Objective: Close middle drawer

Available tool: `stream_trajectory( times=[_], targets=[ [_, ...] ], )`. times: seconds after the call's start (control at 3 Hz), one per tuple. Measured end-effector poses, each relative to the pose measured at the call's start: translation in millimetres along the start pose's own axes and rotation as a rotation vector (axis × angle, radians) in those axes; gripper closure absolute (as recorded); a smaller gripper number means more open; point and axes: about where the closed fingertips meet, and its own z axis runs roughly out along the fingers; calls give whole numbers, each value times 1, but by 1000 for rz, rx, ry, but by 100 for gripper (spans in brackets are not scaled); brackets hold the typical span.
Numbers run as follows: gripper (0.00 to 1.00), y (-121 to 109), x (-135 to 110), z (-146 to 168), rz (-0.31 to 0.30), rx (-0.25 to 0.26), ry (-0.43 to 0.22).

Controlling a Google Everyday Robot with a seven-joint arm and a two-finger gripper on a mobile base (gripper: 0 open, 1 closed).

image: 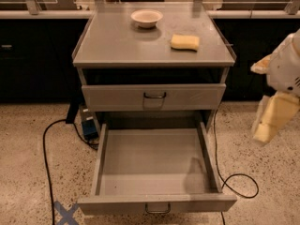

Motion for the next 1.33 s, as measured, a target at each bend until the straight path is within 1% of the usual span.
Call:
stream_trajectory(
  times=[0.33,0.67,1.0,1.33],
  targets=[
    [0,9,22,54,25,-53,-10],
    [0,24,45,103,73,-116,-65],
    [0,24,45,103,73,-116,-65],
    [0,43,51,134,39,-171,-61]
  ],
)
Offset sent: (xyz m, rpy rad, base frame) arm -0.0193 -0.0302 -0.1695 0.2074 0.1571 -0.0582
